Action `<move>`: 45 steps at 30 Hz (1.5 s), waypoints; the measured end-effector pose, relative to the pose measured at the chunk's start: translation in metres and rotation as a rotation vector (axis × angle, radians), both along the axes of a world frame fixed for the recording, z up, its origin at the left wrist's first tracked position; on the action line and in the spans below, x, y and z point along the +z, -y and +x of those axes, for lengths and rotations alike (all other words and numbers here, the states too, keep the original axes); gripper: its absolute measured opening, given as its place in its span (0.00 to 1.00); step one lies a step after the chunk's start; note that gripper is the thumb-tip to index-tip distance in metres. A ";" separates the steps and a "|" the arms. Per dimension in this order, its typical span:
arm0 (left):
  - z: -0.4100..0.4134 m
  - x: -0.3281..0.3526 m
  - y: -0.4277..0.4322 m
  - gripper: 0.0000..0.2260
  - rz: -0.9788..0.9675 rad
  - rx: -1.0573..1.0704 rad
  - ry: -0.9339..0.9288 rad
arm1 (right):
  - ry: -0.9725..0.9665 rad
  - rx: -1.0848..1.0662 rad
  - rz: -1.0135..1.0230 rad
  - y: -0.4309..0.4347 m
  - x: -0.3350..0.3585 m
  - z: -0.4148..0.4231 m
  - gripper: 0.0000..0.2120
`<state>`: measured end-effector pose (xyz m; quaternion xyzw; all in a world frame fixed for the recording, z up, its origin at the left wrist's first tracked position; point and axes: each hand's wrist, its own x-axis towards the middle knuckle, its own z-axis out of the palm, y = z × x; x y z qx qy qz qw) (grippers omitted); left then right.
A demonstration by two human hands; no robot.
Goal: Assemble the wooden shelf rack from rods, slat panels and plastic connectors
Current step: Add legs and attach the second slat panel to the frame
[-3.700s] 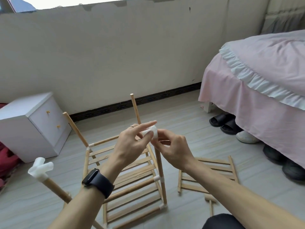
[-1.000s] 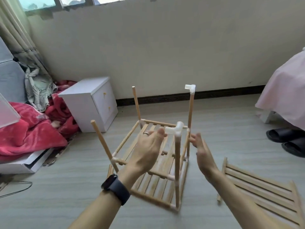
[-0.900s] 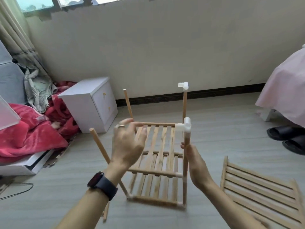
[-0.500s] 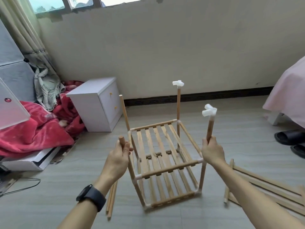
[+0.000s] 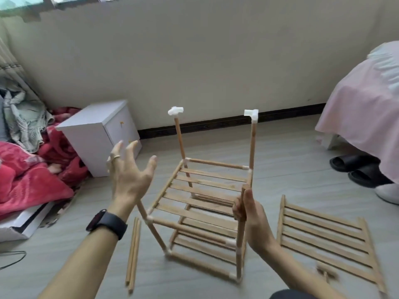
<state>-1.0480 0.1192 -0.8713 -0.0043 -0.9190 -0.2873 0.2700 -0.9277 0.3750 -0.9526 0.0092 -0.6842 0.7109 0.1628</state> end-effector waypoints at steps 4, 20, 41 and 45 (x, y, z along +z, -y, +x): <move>-0.009 -0.028 0.024 0.26 0.370 0.015 0.137 | 0.043 -0.159 -0.037 -0.024 0.010 -0.021 0.38; 0.034 -0.060 -0.016 0.32 0.714 -0.271 0.200 | 0.105 -0.604 0.108 -0.068 -0.005 -0.070 0.34; 0.243 -0.359 0.167 0.32 0.617 0.533 1.154 | -0.185 -0.002 1.432 0.119 -0.153 -0.085 0.26; 0.246 -0.376 0.153 0.21 0.387 0.477 1.126 | -0.287 -0.062 1.418 0.117 -0.162 -0.090 0.24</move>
